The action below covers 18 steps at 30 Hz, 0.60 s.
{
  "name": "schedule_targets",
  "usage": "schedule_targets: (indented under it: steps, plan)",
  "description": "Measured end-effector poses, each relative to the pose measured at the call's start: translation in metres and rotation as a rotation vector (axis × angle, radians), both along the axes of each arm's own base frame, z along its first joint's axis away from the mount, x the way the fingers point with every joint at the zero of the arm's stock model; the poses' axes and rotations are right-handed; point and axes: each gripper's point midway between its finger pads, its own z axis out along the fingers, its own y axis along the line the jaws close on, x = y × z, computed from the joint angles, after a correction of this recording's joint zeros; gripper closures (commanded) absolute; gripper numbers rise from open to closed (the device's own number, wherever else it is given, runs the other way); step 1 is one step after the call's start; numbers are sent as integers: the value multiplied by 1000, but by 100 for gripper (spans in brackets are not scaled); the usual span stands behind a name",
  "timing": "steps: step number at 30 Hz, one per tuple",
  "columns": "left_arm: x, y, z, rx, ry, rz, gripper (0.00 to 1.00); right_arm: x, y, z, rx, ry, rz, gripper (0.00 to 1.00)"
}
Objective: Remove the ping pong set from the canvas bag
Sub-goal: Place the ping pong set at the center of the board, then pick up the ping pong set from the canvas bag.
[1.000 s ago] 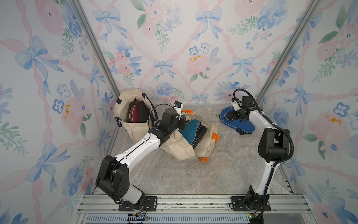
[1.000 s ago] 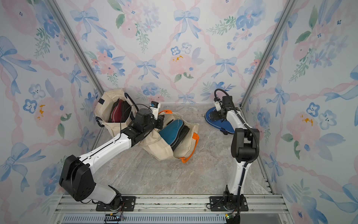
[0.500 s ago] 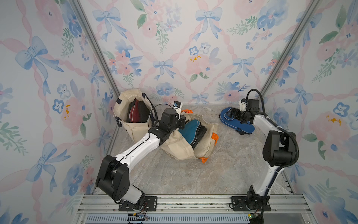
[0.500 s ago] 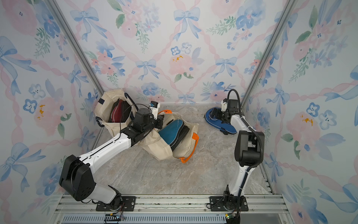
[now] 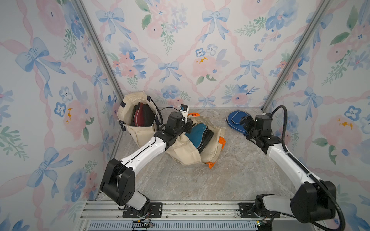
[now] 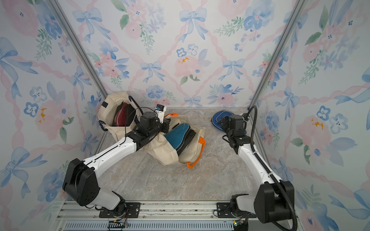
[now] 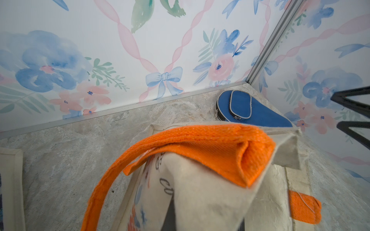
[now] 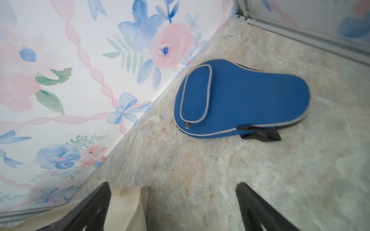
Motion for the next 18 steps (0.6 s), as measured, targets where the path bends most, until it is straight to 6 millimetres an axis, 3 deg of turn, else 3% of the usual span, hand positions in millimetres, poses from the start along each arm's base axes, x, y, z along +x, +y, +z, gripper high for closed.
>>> schedule_targets:
  steps: [9,14,18]
  plan:
    - [-1,-2,0,4,-2,-5,100,-83,62,31,-6,-139,12,1]
    - [-4,-8,-1,10,-4,-16,100,-106,94,44,-43,-187,71,0]
    - [-6,-16,-5,19,-4,-32,100,-118,126,38,-92,-180,163,0]
